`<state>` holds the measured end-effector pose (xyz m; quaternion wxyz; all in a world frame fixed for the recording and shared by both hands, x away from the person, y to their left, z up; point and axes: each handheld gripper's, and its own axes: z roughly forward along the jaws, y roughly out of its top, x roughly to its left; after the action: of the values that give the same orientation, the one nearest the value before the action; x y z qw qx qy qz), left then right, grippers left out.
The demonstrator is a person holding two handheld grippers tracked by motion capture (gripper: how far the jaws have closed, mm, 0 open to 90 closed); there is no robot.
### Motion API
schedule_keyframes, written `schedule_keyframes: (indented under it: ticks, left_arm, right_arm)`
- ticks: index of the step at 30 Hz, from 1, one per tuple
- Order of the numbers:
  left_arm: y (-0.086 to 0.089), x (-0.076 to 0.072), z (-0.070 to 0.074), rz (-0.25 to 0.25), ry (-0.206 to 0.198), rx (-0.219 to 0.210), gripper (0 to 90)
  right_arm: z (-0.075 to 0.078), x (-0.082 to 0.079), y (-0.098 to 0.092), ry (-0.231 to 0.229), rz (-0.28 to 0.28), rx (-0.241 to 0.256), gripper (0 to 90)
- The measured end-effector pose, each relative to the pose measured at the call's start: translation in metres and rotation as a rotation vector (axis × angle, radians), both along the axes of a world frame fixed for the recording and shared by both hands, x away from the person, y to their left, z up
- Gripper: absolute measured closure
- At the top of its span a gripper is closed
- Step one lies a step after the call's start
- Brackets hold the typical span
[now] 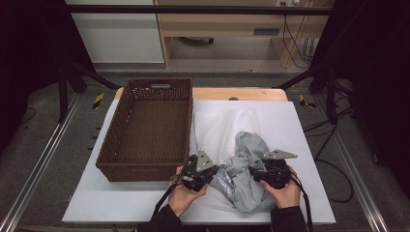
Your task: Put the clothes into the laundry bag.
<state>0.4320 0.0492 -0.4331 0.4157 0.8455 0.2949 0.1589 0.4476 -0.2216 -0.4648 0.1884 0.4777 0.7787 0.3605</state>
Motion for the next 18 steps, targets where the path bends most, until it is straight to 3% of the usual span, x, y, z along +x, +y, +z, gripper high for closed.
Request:
schedule_keyframes:
  ticks: [2,5,10,14,18]
  left_arm:
    - [0.0,0.0,0.0,0.0,0.0,0.001,88.6]
    - [0.001,0.001,0.001,0.002,0.002,0.0,88.6]
    - [0.002,0.001,0.001,0.009,0.002,-0.004,88.6]
    - [0.002,0.002,0.002,0.012,0.004,-0.014,88.6]
    - [0.004,0.003,0.005,0.018,0.007,-0.024,88.7]
  right_arm:
    - [0.005,-0.004,0.0,-0.016,0.01,0.0,59.3]
    - [0.011,-0.008,0.002,-0.061,0.011,0.0,66.7]
    - [0.025,-0.02,0.005,-0.143,0.058,0.05,77.3]
    - [0.044,-0.034,0.015,-0.196,0.149,0.119,78.9]
    - [0.056,-0.045,0.035,-0.188,0.292,0.191,79.0]
